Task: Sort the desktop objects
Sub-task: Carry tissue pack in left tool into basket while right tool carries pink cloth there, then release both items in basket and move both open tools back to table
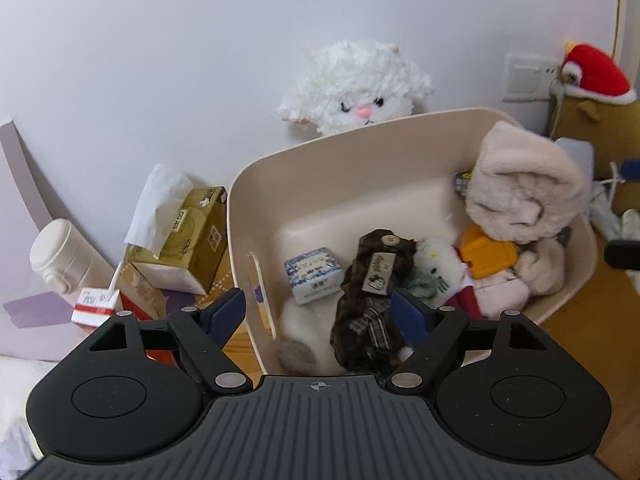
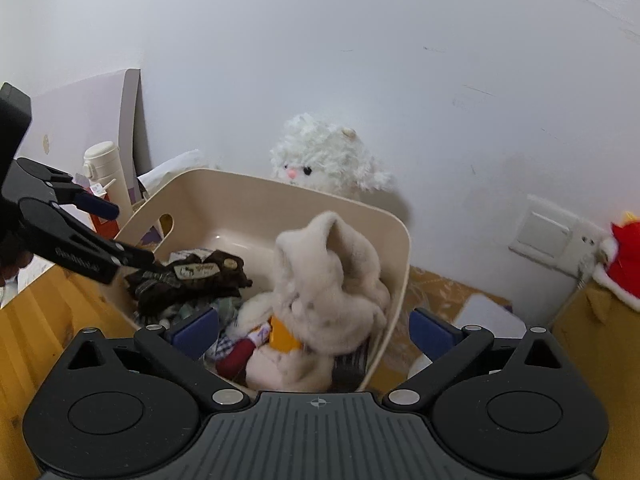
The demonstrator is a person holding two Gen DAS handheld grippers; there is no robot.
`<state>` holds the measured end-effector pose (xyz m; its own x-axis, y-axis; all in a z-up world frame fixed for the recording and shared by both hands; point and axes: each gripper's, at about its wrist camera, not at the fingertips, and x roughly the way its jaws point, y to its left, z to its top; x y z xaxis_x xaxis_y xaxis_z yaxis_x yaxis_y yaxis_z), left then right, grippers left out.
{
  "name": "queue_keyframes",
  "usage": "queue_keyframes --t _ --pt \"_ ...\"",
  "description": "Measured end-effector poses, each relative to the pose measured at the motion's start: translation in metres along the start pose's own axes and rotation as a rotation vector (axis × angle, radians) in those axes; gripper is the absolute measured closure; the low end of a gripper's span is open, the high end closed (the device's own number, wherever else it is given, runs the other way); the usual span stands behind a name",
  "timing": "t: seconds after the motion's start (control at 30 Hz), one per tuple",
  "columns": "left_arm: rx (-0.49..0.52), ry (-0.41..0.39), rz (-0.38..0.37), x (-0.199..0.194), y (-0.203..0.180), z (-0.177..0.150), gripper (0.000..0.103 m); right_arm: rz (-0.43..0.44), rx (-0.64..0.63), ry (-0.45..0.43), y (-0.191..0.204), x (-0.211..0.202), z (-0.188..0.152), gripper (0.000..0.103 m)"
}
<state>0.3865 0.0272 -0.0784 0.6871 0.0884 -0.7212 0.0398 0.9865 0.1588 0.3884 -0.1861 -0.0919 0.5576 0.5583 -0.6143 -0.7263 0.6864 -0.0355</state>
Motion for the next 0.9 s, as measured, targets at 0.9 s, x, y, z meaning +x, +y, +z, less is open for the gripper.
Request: queue_keyframes --t 0.9 --pt "0.005 0.239 -0.107 0.051 -0.038 -0.076 0.021 -0.003 0.144 0.272 0.055 0.028 -0.109 0.0"
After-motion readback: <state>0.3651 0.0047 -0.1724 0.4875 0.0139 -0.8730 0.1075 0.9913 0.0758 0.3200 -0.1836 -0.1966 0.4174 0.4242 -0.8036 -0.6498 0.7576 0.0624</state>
